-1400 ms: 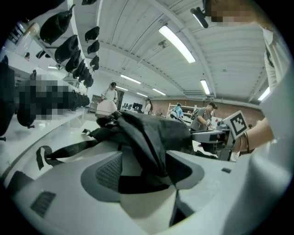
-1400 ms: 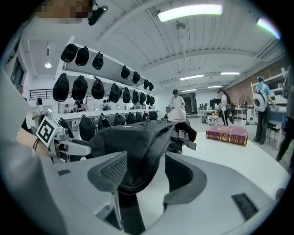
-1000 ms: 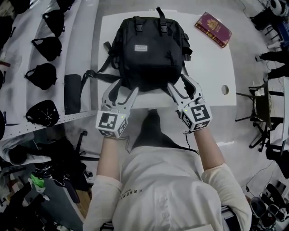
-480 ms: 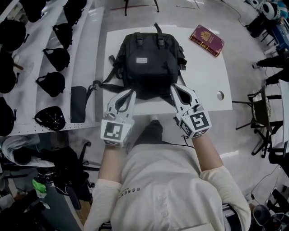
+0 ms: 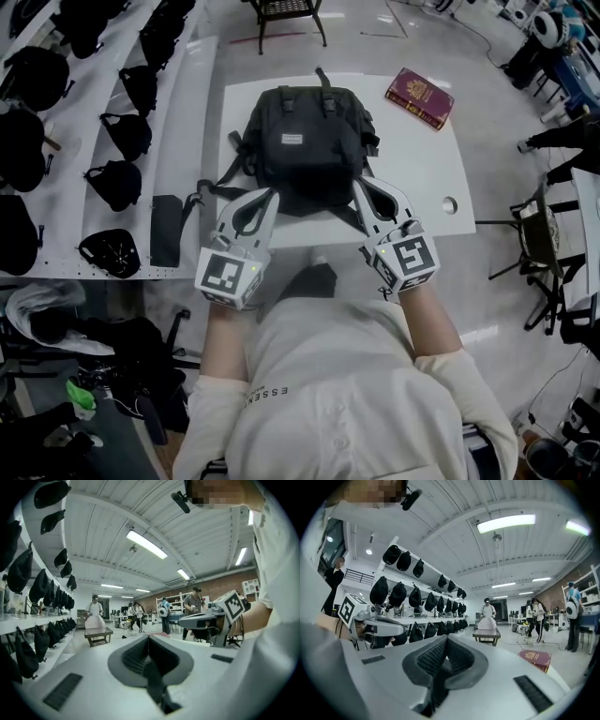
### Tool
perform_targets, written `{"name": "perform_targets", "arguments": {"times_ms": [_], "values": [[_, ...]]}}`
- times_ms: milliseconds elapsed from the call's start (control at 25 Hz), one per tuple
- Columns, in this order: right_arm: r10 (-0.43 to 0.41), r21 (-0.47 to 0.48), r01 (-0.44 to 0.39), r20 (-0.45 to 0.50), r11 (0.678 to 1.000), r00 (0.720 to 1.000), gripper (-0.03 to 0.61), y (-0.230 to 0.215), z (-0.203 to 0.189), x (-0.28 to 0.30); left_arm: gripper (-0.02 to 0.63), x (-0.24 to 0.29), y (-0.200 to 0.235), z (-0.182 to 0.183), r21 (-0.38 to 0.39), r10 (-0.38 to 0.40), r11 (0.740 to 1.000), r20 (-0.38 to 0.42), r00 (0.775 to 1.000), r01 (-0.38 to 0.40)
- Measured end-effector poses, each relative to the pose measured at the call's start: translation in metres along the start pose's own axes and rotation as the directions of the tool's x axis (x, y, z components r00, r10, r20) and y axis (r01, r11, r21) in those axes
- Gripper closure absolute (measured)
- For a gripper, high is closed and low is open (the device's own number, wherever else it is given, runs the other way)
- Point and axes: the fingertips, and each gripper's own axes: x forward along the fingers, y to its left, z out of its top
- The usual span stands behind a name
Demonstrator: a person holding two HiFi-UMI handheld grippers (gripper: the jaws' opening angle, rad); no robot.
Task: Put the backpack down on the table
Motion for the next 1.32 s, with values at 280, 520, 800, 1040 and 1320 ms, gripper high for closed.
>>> {"name": "perform_targets", "arguments": {"times_ms": [280, 520, 800, 1040, 1320], "values": [[0.045, -0.037, -0.044, 0.033, 0.998, 0.998, 0.565, 0.013, 0.016, -0.003, 0.611, -0.007, -0.001, 0.013, 0.025, 0.017, 1.0, 0.025, 1.0, -0.018], [0.054, -0.034, -0.054, 0.018, 0.998, 0.998, 0.565, 0.012, 0.012, -0.007, 0.611, -0.007, -0.001, 0.014, 0.014, 0.031, 0.999, 0.014, 0.999, -0.031], [0.047, -0.021, -0.047, 0.013, 0.999, 0.999, 0.565, 0.006, 0.01, -0.008, 0.611, -0.008, -0.001, 0.014, 0.007, 0.05, 0.999, -0.003, 0.999, -0.05], [0.044, -0.014, -0.044, 0.009, 0.999, 0.999, 0.565, 0.004, 0.008, -0.008, 0.611, -0.008, -0.003, 0.014, 0.002, 0.054, 0.999, -0.011, 0.998, -0.054], [0.027, -0.035, -0.025, 0.044, 0.999, 0.999, 0.565, -0.003, 0.013, -0.007, 0.611, -0.003, 0.002, 0.017, -0.007, 0.06, 0.998, -0.002, 0.998, -0.06]]}}
